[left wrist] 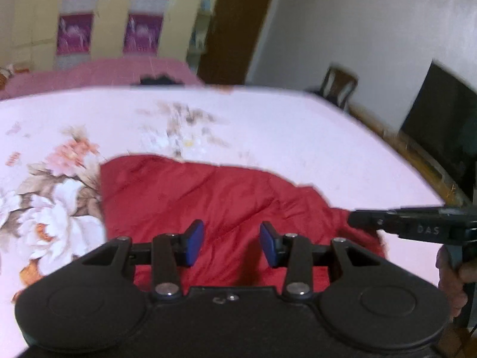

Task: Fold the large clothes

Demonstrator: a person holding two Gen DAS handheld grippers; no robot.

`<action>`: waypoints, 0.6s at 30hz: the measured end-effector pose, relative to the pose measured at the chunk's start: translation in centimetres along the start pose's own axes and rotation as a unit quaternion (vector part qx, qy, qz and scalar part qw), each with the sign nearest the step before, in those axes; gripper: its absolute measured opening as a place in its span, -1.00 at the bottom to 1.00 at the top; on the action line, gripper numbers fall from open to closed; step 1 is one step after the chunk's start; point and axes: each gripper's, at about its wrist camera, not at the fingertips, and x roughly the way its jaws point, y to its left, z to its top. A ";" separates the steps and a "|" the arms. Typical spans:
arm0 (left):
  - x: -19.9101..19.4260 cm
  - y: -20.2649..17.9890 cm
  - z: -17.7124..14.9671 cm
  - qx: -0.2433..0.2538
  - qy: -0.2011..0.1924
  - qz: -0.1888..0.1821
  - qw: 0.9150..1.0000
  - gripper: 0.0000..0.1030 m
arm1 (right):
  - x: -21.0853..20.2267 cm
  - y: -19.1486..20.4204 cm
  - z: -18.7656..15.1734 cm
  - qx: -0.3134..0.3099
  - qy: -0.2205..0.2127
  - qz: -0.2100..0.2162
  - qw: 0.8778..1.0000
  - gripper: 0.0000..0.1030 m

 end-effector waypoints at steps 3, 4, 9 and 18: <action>2.6 0.4 0.5 -0.002 0.027 0.006 1.000 -0.23 | 2.8 -1.2 -0.9 -0.005 0.033 -0.029 0.999 -0.81; 3.2 0.6 0.4 -0.008 0.034 0.006 0.999 -0.23 | 4.3 -1.9 -1.4 0.000 0.041 -0.032 0.999 -0.80; 5.3 1.6 -0.4 -0.026 0.056 0.002 0.998 -0.22 | 6.5 -4.1 -3.1 0.038 0.060 -0.013 0.997 -0.81; 5.7 0.7 -0.6 -0.007 0.062 0.024 0.998 -0.22 | 5.3 -4.3 -1.7 0.053 0.066 -0.008 0.996 -0.81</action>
